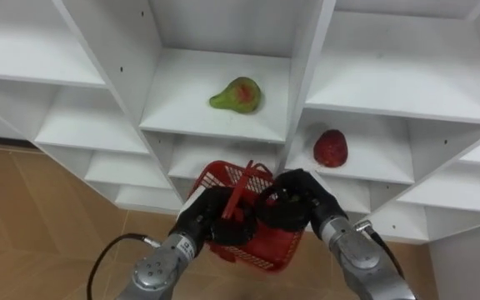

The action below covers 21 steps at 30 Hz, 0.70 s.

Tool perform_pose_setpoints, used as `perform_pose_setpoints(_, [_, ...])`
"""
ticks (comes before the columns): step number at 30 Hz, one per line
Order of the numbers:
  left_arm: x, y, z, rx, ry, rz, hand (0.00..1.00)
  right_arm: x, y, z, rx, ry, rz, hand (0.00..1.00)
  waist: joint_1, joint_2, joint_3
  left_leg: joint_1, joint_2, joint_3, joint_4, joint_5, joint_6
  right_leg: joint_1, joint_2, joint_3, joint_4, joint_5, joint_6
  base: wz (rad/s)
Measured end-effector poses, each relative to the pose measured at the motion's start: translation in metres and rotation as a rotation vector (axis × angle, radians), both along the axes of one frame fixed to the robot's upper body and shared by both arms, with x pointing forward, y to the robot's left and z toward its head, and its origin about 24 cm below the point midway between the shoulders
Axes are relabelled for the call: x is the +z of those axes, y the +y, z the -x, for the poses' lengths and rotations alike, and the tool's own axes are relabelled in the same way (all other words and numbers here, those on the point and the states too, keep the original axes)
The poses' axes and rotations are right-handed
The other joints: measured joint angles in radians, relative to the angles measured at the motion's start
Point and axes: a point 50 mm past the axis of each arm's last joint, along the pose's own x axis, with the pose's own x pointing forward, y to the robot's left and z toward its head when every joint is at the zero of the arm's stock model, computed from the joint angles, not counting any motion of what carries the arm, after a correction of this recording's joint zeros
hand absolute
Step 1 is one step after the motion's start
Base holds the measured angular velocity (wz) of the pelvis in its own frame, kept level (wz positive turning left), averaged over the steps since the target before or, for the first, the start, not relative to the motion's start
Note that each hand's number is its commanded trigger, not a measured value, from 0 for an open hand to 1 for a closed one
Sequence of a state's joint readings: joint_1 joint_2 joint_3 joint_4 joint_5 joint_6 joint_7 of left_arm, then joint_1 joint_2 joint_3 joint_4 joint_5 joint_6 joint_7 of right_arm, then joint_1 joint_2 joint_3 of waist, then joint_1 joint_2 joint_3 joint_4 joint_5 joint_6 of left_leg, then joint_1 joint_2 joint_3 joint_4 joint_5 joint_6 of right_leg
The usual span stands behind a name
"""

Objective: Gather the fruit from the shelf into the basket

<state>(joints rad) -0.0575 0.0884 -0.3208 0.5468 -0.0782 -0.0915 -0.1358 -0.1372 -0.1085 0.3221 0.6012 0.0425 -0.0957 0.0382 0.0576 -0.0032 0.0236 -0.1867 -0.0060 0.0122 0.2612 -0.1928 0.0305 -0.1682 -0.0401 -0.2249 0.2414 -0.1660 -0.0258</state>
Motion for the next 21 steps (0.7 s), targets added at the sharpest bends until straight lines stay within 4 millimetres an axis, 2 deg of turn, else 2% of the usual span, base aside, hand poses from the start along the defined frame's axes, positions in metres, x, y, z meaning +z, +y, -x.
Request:
perform_pose_setpoints(10, [0.0003, -0.0006, 0.0001, -0.019, 0.006, 0.018, 1.0, -0.003, -0.0006, 0.0009, -0.03, 0.01, -0.024, 1.0, 0.002, 0.016, 0.0, 0.001, 0.0, 0.001, 0.0, 0.0, 0.0, 0.002, -0.001, -0.004, 0.0, 0.001, -0.001, 0.0])
perform_pose_setpoints(16, [0.0014, -0.0009, -0.0014, 0.004, 0.012, 0.058, 1.0, -0.0035, 0.0031, -0.0034, -0.082, 0.023, -0.079, 1.0, -0.002, 0.018, 0.0011, 0.003, 0.0, 0.001, 0.0, 0.0, 0.0, 0.004, -0.001, -0.007, 0.002, 0.001, -0.001, 0.0])
perform_pose_setpoints(21, [0.0029, -0.0016, -0.0034, 0.018, 0.013, 0.087, 1.0, -0.0024, 0.0043, -0.0085, -0.105, 0.009, -0.089, 1.0, -0.008, 0.022, 0.0083, 0.003, 0.0, 0.001, -0.002, 0.001, 0.001, 0.005, -0.002, -0.01, 0.002, 0.001, -0.001, 0.0])
